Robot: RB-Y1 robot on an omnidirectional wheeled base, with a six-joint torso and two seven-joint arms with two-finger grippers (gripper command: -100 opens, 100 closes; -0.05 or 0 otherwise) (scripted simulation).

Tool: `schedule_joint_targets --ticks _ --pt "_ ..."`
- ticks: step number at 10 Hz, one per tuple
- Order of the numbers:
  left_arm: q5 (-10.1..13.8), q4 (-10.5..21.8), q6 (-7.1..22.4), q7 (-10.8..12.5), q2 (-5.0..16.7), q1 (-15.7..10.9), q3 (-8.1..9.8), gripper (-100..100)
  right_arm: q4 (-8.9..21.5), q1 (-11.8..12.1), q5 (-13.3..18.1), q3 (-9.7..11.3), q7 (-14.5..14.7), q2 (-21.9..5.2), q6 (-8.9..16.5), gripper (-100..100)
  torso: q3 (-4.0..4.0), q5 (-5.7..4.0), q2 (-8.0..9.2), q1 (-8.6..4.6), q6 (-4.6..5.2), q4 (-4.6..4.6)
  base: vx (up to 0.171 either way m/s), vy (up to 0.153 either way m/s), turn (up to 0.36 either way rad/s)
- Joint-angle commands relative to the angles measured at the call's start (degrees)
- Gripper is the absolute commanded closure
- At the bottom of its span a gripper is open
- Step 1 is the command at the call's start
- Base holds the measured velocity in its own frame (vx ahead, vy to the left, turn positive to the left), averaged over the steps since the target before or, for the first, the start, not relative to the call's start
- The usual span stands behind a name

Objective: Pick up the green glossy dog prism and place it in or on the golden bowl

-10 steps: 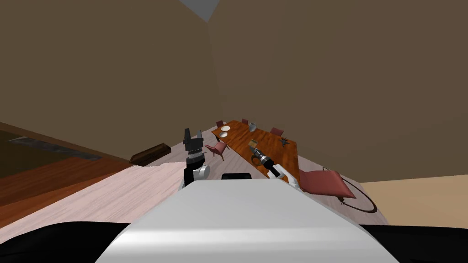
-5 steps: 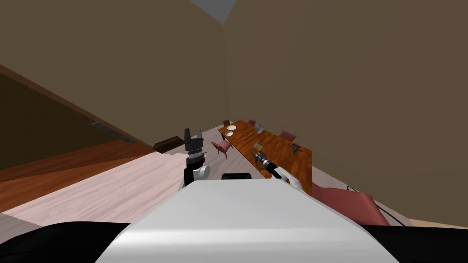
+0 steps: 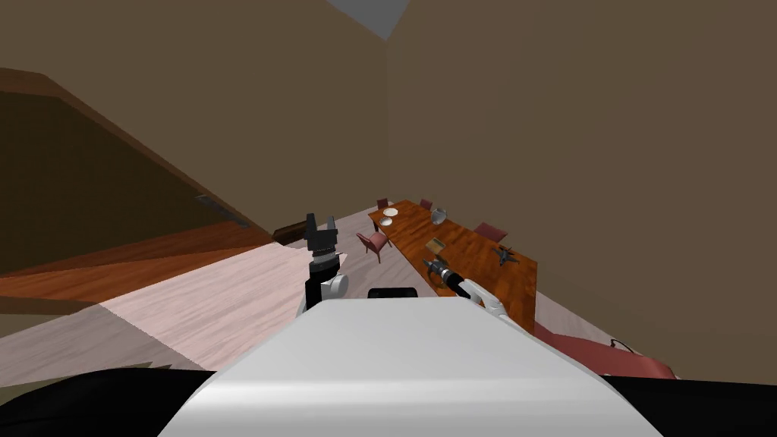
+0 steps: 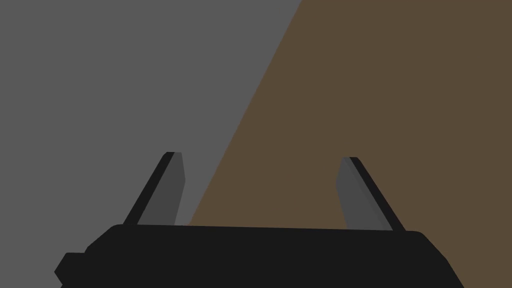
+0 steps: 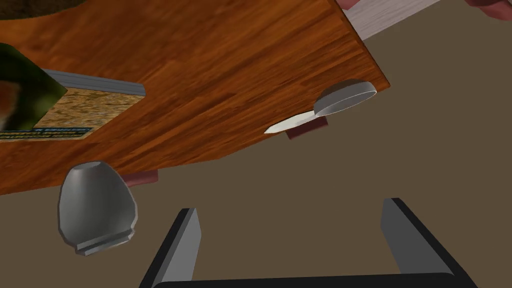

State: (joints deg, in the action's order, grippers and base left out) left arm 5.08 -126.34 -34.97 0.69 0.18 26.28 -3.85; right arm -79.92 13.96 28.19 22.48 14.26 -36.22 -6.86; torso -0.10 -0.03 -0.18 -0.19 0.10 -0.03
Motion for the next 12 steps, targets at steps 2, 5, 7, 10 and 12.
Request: schedule_joint_targets --ticks 2,5,7,10,12 --pt "0.00 0.00 0.00 0.00 0.00 0.00 0.00 0 3.52 -0.19 1.62 0.58 0.87 -0.99 0.01 -100 0.02 0.00 0.03 0.05 0.03 0.00 0.003 -0.011 0.143" --pt "0.00 0.00 0.00 0.00 0.00 -0.01 0.00 0 8.52 -0.55 2.81 1.38 1.33 -2.10 0.32 -100 0.01 0.01 0.02 0.06 -0.03 0.01 0.006 -0.016 0.187" --pt "0.00 0.00 0.00 0.00 0.00 0.00 0.00 0 11.71 -0.88 3.93 2.13 1.74 -3.16 0.60 -100 0.00 0.01 0.00 0.02 -0.01 0.00 0.012 -0.024 0.188" --pt "0.00 0.00 0.00 0.00 0.00 0.01 0.01 0 16.51 -1.43 5.92 3.46 2.41 -5.12 1.00 -100 -0.02 0.00 -0.03 0.03 0.04 -0.01 0.016 -0.020 0.213" --pt "0.00 0.00 0.00 0.00 0.00 0.01 0.00 0 20.41 -1.63 6.80 4.05 2.68 -6.01 1.14 -100 -0.01 0.01 -0.02 0.05 0.03 -0.01 0.013 -0.018 0.180"
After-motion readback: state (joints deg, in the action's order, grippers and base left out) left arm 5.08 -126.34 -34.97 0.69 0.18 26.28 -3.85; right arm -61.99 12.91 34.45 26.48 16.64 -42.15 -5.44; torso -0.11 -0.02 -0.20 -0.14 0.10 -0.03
